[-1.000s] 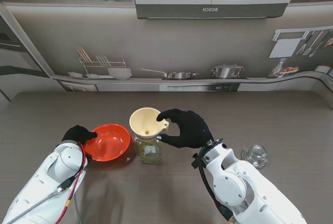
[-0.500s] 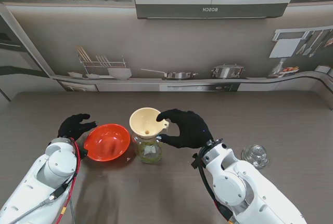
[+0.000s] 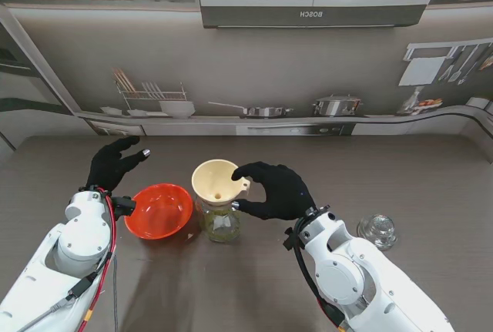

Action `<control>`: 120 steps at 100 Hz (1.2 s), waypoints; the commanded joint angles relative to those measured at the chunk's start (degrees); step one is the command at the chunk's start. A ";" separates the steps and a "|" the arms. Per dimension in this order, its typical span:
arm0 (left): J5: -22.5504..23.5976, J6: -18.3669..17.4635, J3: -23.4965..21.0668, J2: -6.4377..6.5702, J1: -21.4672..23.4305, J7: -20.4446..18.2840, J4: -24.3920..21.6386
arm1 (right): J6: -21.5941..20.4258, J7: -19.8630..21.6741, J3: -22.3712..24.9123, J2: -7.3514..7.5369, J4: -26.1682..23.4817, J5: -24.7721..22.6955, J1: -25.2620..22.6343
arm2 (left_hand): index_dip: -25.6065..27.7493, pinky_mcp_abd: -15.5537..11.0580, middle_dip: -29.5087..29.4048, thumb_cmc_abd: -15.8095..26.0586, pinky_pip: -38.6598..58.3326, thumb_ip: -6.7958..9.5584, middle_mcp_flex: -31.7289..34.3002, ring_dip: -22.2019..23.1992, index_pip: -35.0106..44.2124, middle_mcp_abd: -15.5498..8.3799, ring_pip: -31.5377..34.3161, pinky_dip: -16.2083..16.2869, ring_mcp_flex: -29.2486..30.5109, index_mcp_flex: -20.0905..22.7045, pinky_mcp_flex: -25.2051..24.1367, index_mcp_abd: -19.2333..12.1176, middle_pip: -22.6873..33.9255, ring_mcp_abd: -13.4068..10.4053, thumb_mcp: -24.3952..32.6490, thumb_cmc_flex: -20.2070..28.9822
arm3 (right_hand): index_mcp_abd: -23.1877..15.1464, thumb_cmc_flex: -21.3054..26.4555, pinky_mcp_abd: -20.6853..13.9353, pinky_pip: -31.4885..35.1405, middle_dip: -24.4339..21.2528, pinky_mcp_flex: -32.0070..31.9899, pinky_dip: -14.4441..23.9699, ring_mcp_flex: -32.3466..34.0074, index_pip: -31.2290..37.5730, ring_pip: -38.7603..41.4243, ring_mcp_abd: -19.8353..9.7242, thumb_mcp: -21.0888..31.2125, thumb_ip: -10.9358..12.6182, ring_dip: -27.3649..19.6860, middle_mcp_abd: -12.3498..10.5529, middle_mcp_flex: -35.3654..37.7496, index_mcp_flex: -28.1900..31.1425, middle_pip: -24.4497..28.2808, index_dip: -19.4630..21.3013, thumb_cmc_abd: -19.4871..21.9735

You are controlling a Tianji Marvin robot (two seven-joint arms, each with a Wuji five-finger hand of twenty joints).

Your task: Pour mung beans into a glass jar with a funnel

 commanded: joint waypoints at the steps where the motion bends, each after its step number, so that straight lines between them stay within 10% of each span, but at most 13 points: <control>1: -1.10 -0.95 0.45 -0.88 0.76 -1.01 -2.15 | 0.20 0.87 -0.03 -0.06 -0.28 -0.05 -0.28 | -0.16 -2.43 -0.52 3.27 -2.13 0.28 -1.11 -0.49 -0.34 -1.58 -1.53 1.73 -1.56 -0.72 -0.80 -0.46 -0.25 -1.47 -6.16 2.01 | -0.10 -1.80 1.52 -0.56 -0.50 -0.79 -0.09 -0.55 0.06 -0.05 -0.21 0.54 1.00 -0.48 -0.32 -0.95 -1.29 0.12 -0.62 1.63; 18: -0.14 -4.93 0.90 -0.61 2.69 -0.80 -4.52 | 0.41 1.02 0.05 -0.05 -0.36 0.06 -0.34 | -0.28 -3.38 -0.58 5.81 -2.51 1.22 -1.32 -0.38 -0.65 -2.13 -1.57 2.11 -1.22 -1.29 -0.70 -0.08 -0.31 -2.70 -15.96 5.62 | -0.04 -1.80 1.48 -0.56 -0.49 -0.80 -0.09 -0.52 0.07 -0.03 -0.24 0.53 1.00 -0.48 -0.25 -1.00 -1.23 0.13 -0.62 1.64; 120: 3.94 -16.35 4.39 -0.25 9.29 1.70 -7.57 | 3.53 1.73 -1.64 -0.44 0.07 1.34 2.03 | -0.56 -6.41 -1.61 7.25 -4.10 2.22 -4.12 -1.29 -1.82 -3.30 -2.62 -0.06 -2.59 -4.49 -1.51 -0.42 -1.16 -5.35 -20.91 8.30 | -0.05 -1.87 1.54 -0.53 -0.54 -0.75 -0.06 -0.81 -0.09 -0.07 0.07 0.23 0.99 -0.52 0.27 -1.57 -1.36 0.08 -0.66 1.50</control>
